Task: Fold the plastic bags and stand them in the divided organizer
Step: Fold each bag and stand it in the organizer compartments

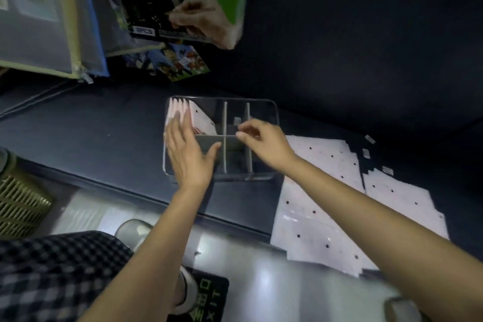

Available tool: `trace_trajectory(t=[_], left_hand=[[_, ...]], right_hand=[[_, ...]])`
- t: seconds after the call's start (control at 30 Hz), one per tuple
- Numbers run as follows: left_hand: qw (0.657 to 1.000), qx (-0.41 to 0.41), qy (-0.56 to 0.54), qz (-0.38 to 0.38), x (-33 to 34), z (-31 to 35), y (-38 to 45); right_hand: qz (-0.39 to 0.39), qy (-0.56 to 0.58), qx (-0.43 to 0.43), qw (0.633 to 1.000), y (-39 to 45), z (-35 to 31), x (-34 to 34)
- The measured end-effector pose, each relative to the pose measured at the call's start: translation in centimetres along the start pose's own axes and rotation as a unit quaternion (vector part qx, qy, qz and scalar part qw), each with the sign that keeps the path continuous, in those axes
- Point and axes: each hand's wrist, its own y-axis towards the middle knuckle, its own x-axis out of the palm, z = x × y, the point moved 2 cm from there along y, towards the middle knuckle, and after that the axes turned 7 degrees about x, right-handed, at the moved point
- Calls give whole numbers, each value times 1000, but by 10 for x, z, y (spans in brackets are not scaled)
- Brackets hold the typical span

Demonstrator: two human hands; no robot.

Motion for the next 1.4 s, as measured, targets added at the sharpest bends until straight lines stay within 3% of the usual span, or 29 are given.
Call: trace_trajectory(t=[0.1, 0.17, 0.27, 0.33, 0.43, 0.57, 0.63, 0.83, 1.03, 1.1, 1.17, 1.23, 1.27, 1.33, 1.4], left_hand=[[983, 169, -41, -62, 16, 45, -34], [947, 246, -62, -198, 37, 69, -67], [853, 244, -38, -460, 69, 84, -127], [803, 263, 30, -533, 83, 79, -160], [792, 291, 88, -529, 87, 70, -182], [826, 276, 46, -489, 82, 70, -182], [829, 261, 43, -492, 79, 72, -177], [795, 165, -10, -584, 72, 88, -158], [749, 102, -78, -650, 54, 131, -115], [756, 75, -126, -638, 47, 142, -102], [830, 69, -165, -528, 45, 150, -90], [922, 81, -145, -350, 45, 154, -85], [948, 96, -120, -277, 44, 156, -88], [962, 163, -78, -205, 49, 158, -101], [946, 238, -50, -213, 61, 158, -117]], right_hand=[[5, -29, 31, 999, -62, 67, -34], [-17, -61, 85, 994, -109, 117, -48], [-53, -119, 146, 981, -180, 182, -55], [-98, -150, 150, 972, -219, 214, -52], [-107, -179, 116, 971, -252, 243, -41], [-26, -154, 94, 983, -257, 255, -39], [-23, -99, 112, 989, -253, 258, -42], [-151, -11, 144, 978, -241, 249, -74], [-208, 138, 167, 954, -212, 214, -130], [-186, 148, 168, 957, -199, 210, -146], [-134, 153, 176, 963, -184, 212, -155], [-61, 160, 182, 968, -166, 220, -156], [-28, 154, 187, 970, -156, 224, -154], [16, 117, 203, 972, -136, 234, -147], [29, 96, 225, 969, -117, 245, -138]])
